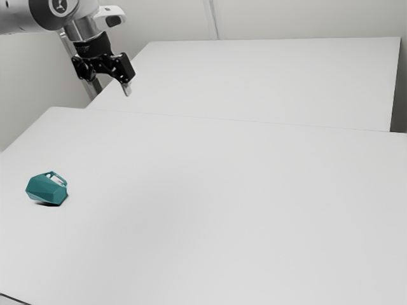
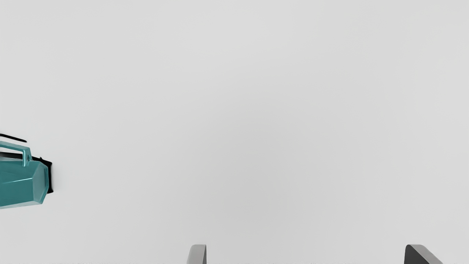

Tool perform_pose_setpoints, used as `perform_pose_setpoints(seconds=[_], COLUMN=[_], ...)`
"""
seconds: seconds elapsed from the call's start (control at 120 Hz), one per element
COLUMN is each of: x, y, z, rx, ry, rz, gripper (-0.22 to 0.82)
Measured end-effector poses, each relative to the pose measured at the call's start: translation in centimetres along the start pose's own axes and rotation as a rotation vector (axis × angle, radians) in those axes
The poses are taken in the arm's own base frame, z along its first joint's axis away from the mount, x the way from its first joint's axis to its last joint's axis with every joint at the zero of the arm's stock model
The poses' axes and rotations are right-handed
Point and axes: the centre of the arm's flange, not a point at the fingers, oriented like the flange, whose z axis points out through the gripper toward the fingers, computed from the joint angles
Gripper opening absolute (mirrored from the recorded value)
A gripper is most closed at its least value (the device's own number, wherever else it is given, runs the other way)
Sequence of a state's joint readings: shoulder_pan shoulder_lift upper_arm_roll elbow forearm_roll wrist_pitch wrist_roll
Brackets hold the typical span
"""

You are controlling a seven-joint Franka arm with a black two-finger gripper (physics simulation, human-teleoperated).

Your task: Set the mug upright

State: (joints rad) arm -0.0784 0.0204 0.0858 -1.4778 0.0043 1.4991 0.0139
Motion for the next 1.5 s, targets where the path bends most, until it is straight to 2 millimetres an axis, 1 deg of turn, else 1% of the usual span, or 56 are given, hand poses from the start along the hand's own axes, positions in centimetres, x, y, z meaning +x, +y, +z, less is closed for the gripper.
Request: perform_pose_setpoints(seconds=[0.192, 0.308, 0.433, 0.558, 0.725, 0.883, 0.992, 1.175, 1.317, 1.5], x=[-0.2, -0.3, -0.4, -0.5, -0.7, -1.2, -1.5, -1.8, -3.0, -5.3], y=[-0.5, -1.2, -2.7, -4.8, -8.9, -14.2, -17.8, -22.2, -26.0, -30.5], z=[0.1, 0.0, 0.2, 0.4, 1.1, 1.9, 3.2, 5.5, 6.5, 9.2], rx=[-0.002, -0.003, -0.003, -0.003, -0.004, -0.009, -0.023, -0.065, -0.102, -0.156], ry=[-0.014, -0.017, -0.024, -0.03, -0.039, -0.049, -0.066, -0.074, -0.053, -0.031], rz=[-0.005, -0.016, -0.04, -0.076, -0.133, -0.197, -0.229, -0.234, -0.234, -0.224], gripper=[0.59, 0.59, 0.59, 0.59, 0.59, 0.59, 0.59, 0.59, 0.59, 0.59])
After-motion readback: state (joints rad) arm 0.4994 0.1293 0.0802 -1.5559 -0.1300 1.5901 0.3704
